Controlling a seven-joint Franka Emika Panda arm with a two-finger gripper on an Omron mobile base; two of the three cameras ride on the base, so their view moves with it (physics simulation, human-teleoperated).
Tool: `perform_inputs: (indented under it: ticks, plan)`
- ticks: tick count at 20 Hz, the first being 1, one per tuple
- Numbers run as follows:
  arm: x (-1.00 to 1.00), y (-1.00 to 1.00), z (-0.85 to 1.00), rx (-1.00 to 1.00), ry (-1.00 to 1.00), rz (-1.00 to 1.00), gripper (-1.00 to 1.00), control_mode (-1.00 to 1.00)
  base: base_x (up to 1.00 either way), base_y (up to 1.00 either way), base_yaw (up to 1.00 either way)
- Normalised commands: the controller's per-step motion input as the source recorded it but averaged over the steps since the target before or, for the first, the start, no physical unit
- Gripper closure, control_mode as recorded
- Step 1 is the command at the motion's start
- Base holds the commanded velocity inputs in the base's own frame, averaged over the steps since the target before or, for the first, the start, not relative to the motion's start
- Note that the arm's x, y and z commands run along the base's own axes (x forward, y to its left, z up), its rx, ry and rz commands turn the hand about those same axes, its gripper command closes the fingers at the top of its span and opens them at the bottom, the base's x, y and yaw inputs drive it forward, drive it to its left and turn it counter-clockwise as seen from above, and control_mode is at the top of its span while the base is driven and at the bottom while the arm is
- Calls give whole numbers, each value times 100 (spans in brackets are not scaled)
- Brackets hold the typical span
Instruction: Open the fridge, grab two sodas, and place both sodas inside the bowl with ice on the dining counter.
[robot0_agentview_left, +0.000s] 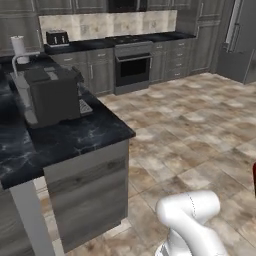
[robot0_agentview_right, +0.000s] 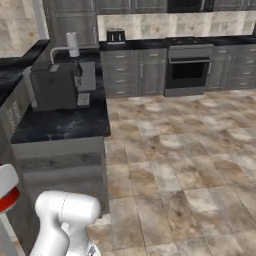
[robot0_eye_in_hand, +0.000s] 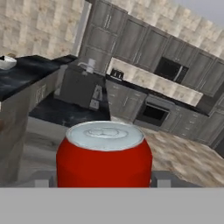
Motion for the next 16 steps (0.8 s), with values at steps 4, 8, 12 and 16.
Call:
perform_inputs:
  ticks: [4, 8, 12, 16]
  plan:
    - [0, 0, 0, 0, 0, 0, 100, 100, -100, 99, 3]
    - [0, 0, 0, 0, 0, 0, 100, 100, -99, 100, 1]
    - [0, 0, 0, 0, 0, 0, 100, 100, -90, 100, 0]
    - [0, 0, 0, 0, 0, 0, 100, 100, -59, 100, 0]
